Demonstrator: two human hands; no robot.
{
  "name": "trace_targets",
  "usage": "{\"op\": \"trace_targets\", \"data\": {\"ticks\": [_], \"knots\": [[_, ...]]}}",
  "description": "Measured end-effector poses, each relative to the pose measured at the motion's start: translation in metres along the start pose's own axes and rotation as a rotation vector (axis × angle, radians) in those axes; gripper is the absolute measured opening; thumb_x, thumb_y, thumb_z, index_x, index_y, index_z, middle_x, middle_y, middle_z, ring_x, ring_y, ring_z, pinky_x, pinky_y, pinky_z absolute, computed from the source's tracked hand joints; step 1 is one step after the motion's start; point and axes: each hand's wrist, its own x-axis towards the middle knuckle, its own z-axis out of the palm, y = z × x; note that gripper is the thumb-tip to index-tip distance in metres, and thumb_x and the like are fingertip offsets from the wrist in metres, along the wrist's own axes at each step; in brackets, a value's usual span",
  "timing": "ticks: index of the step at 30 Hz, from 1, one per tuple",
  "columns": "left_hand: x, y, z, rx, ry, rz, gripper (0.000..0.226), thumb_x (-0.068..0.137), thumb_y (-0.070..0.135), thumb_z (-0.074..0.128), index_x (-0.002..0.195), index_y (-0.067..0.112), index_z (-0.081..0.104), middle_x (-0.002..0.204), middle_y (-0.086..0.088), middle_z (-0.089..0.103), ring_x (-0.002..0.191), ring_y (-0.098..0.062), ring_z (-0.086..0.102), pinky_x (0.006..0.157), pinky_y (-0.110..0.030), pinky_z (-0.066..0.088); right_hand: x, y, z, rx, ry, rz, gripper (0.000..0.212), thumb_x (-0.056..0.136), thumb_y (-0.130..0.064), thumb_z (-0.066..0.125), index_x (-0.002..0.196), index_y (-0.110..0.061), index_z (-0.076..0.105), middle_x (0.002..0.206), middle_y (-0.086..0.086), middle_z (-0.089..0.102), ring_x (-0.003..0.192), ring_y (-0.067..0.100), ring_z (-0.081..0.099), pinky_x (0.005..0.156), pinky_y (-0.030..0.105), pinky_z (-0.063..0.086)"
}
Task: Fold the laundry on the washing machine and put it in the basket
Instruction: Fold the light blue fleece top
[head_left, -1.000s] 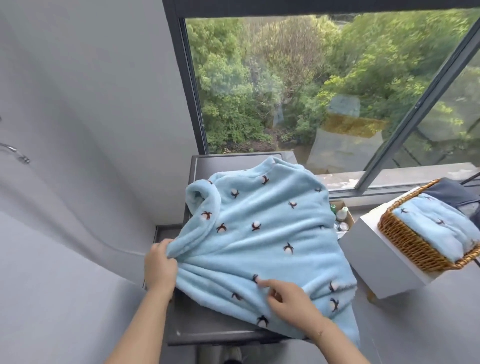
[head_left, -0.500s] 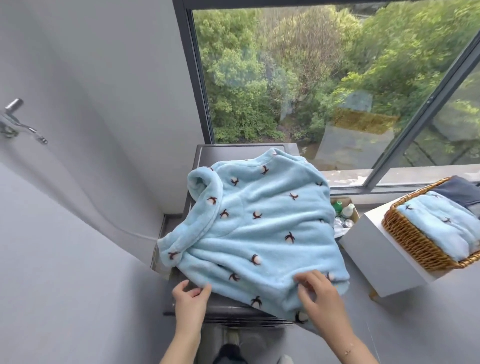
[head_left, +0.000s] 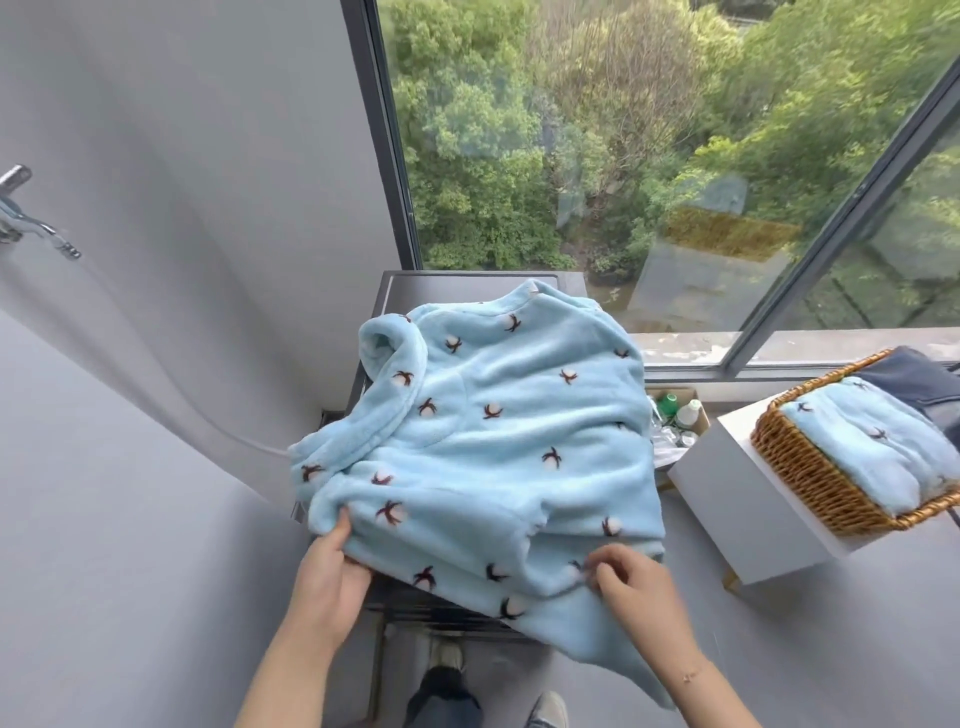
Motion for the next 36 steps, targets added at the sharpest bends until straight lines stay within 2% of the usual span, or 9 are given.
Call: {"op": "trace_targets", "data": {"ticks": [4, 9, 13, 15, 18, 22, 28, 32, 36], "knots": [[-0.007, -0.001, 0.0, 0.052, 0.043, -0.036, 0.036, 0.101, 0.029, 0.042, 0.122, 0.009, 0.062, 0.118, -0.009, 0.068, 0.099, -0.014, 0.069, 0.067, -0.025, 0.058, -0.003, 0.011, 0.006, 0.105, 0.038, 0.162, 0.018, 0.083, -0.014, 0.053, 0.071, -0.004, 0.062, 0.054, 0.009, 0.062, 0.046, 0.023, 0.058, 0.054, 0.043, 0.055], [-0.024, -0.002, 0.021, 0.05, -0.018, -0.17, 0.036, 0.099, 0.035, 0.045, 0.117, 0.01, 0.064, 0.113, -0.011, 0.07, 0.097, -0.019, 0.07, 0.065, -0.029, 0.059, 0.0, -0.011, -0.002, 0.698, -0.048, 0.511, 0.037, 0.091, -0.032, 0.06, 0.086, 0.004, 0.062, 0.069, 0.02, 0.071, 0.054, 0.029, 0.067, 0.044, 0.028, 0.054], [-0.023, 0.003, 0.012, 0.086, -0.007, -0.27, 0.039, 0.088, 0.029, 0.062, 0.122, 0.01, 0.063, 0.116, -0.014, 0.068, 0.102, -0.026, 0.068, 0.083, -0.039, 0.055, 0.008, -0.013, -0.004, 0.795, 0.027, 0.529, 0.04, 0.087, -0.036, 0.066, 0.078, 0.003, 0.06, 0.052, 0.009, 0.064, 0.041, 0.018, 0.058, 0.037, 0.023, 0.048], [-0.022, 0.008, 0.015, 0.102, 0.012, -0.279, 0.039, 0.084, 0.027, 0.065, 0.117, 0.006, 0.064, 0.112, -0.017, 0.07, 0.096, -0.027, 0.07, 0.079, -0.038, 0.056, 0.015, -0.014, -0.007, 0.895, 0.127, 0.511, 0.028, 0.091, -0.025, 0.062, 0.077, -0.001, 0.058, 0.045, 0.003, 0.056, 0.032, 0.012, 0.048, 0.034, 0.02, 0.044], [-0.012, 0.022, 0.02, 0.086, 0.028, -0.2, 0.039, 0.081, 0.03, 0.064, 0.114, 0.008, 0.066, 0.108, -0.017, 0.071, 0.09, -0.027, 0.072, 0.066, -0.035, 0.059, 0.028, -0.019, -0.016, 1.021, 0.165, 0.463, 0.015, 0.094, -0.014, 0.057, 0.091, 0.0, 0.058, 0.073, 0.012, 0.066, 0.048, 0.016, 0.064, 0.041, 0.022, 0.052], [0.004, 0.024, 0.015, 0.152, 0.111, -0.144, 0.036, 0.086, 0.034, 0.064, 0.114, 0.013, 0.067, 0.107, -0.015, 0.071, 0.096, -0.03, 0.069, 0.083, -0.043, 0.052, 0.034, -0.016, -0.021, 0.904, 0.282, 0.387, 0.007, 0.094, -0.006, 0.055, 0.094, 0.001, 0.056, 0.088, 0.017, 0.056, 0.067, 0.02, 0.057, 0.042, 0.02, 0.051], [0.014, -0.003, -0.001, 0.429, 0.283, -0.163, 0.056, 0.072, 0.043, 0.077, 0.113, 0.006, 0.066, 0.098, -0.015, 0.073, 0.093, -0.028, 0.069, 0.089, -0.041, 0.052, 0.025, -0.006, -0.017, 0.618, 0.097, 0.495, 0.048, 0.091, -0.034, 0.061, 0.08, 0.013, 0.064, 0.065, 0.026, 0.068, 0.045, 0.028, 0.062, 0.035, 0.025, 0.048], [0.015, -0.009, 0.011, 0.544, 0.349, -0.132, 0.045, 0.081, 0.037, 0.073, 0.113, 0.009, 0.06, 0.1, -0.013, 0.066, 0.093, -0.027, 0.062, 0.079, -0.037, 0.048, 0.037, -0.011, -0.009, 0.806, 0.112, 0.549, 0.034, 0.09, -0.024, 0.063, 0.082, 0.008, 0.061, 0.07, 0.023, 0.069, 0.053, 0.026, 0.067, 0.04, 0.023, 0.051], [0.026, 0.015, 0.029, 0.522, 0.412, 0.04, 0.046, 0.09, 0.044, 0.062, 0.119, 0.009, 0.06, 0.103, -0.01, 0.068, 0.093, -0.026, 0.065, 0.083, -0.038, 0.052, 0.06, -0.024, 0.001, 0.954, 0.338, 0.449, 0.017, 0.09, -0.009, 0.061, 0.075, -0.001, 0.061, 0.076, 0.014, 0.062, 0.069, 0.026, 0.062, 0.055, 0.027, 0.056]]}}
